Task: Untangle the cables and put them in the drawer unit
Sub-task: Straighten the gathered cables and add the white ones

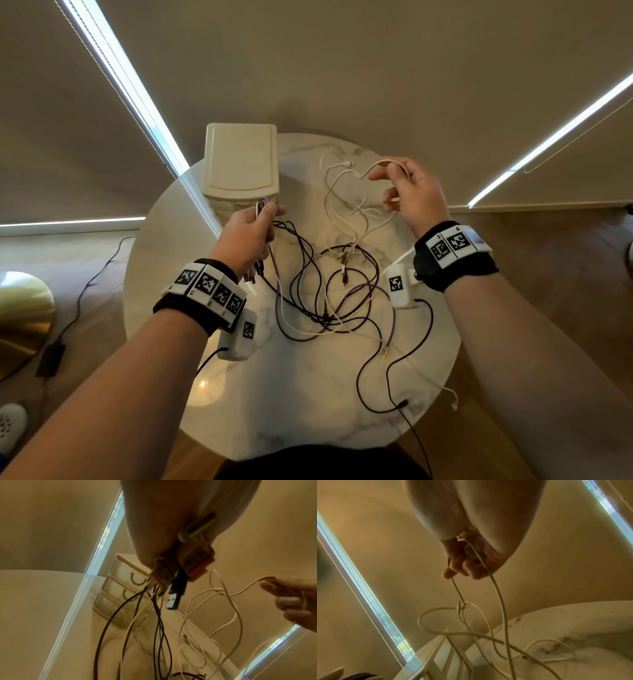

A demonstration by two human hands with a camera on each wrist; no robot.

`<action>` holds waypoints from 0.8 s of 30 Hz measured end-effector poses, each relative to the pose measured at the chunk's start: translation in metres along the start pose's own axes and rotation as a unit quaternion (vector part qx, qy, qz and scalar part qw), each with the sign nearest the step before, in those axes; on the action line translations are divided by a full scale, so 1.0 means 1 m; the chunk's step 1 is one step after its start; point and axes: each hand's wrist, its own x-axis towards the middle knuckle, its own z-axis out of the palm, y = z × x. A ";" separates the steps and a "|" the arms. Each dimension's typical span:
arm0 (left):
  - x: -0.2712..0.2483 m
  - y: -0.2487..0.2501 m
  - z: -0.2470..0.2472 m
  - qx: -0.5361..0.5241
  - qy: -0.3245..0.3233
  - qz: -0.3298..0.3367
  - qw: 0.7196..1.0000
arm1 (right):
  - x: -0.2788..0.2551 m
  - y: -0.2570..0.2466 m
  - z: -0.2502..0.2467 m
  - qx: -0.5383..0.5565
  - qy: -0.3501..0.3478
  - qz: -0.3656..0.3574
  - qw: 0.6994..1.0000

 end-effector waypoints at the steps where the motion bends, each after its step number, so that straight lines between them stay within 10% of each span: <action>1: 0.000 0.000 0.000 0.001 -0.003 0.001 1.000 | -0.002 -0.002 0.000 0.010 0.005 -0.012 1.000; 9: -0.011 0.010 0.014 -0.041 -0.069 0.026 0.996 | -0.019 -0.043 0.000 0.210 -0.065 -0.081 0.972; 16: -0.008 0.030 0.042 -0.199 -0.091 -0.014 0.976 | -0.059 -0.008 0.031 -0.093 -0.284 -0.066 0.952; 24: 0.002 0.029 0.021 -0.257 -0.034 -0.003 0.966 | -0.089 0.078 0.017 -0.253 -0.317 0.062 0.912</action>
